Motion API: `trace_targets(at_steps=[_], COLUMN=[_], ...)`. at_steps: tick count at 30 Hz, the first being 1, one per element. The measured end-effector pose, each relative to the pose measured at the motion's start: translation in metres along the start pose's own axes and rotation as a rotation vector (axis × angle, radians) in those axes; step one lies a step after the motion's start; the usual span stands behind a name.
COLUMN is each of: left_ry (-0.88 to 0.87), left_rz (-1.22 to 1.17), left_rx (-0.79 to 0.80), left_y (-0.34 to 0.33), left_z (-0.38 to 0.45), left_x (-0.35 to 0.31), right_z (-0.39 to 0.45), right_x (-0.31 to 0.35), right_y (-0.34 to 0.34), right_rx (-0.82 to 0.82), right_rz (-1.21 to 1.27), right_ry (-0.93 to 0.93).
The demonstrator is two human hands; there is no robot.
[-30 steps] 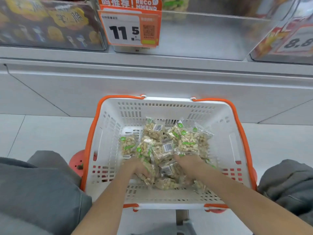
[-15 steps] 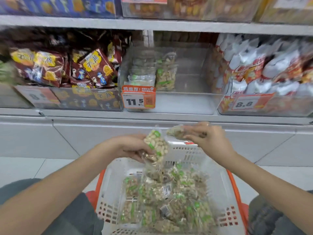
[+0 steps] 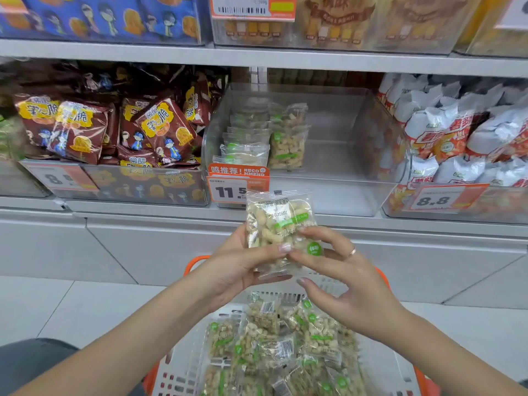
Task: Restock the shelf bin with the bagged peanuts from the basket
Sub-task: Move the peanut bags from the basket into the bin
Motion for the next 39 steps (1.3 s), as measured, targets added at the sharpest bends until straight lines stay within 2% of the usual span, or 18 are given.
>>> trace_targets(at_steps=[3, 5, 7, 9, 12, 17, 22, 27, 33, 39], left_ry=[-0.019, -0.022, -0.008, 0.027, 0.061, 0.076, 0.075, 0.048, 0.045, 0.054], left_rz=[0.002, 0.142, 0.310, 0.350, 0.352, 0.335, 0.338, 0.304, 0.152, 0.205], left_rx=[-0.055, -0.065, -0.022, 0.040, 0.111, 0.143, 0.052, -0.059, -0.071, -0.059], left_y=[0.006, 0.008, 0.004, -0.002, -0.007, 0.001, 0.022, 0.036, 0.029, 0.025], left_z=[0.004, 0.005, 0.004, 0.002, 0.000, -0.002, 0.001, 0.006, 0.005, 0.005], left_x=[0.003, 0.005, 0.011, 0.017, 0.017, 0.003, -0.003, -0.008, -0.005, 0.003], right_z=[-0.001, -0.007, -0.017, -0.021, -0.026, -0.027, -0.031, -0.029, -0.031, -0.032], right_x=[-0.016, -0.034, -0.051, -0.057, -0.063, -0.070, -0.087, -0.086, -0.086, -0.089], right_y=[0.007, 0.005, -0.008, -0.022, -0.029, -0.022, -0.011, -0.011, -0.015, -0.017], right_rx=[-0.055, -0.111, -0.073, 0.007, -0.015, -0.011, -0.147, -0.157, -0.158, -0.231], right_rz=[0.351, 0.566, 0.652, 0.739, 0.898, 0.923, 1.030, 1.041, 1.149, 1.330], right_ry=[-0.263, -0.499, -0.710, -0.805, -0.893, -0.935, -1.004, -1.010, -1.029, -1.101])
Point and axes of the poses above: each hand's wrist, its own z-axis towards the middle knuckle, its own y-axis out of the back of the hand, x = y × z, the point moved 10 cm from there along z, towards the middle knuckle, and after that the axes turned 5 degrees about -z, right-handed, at the moved point
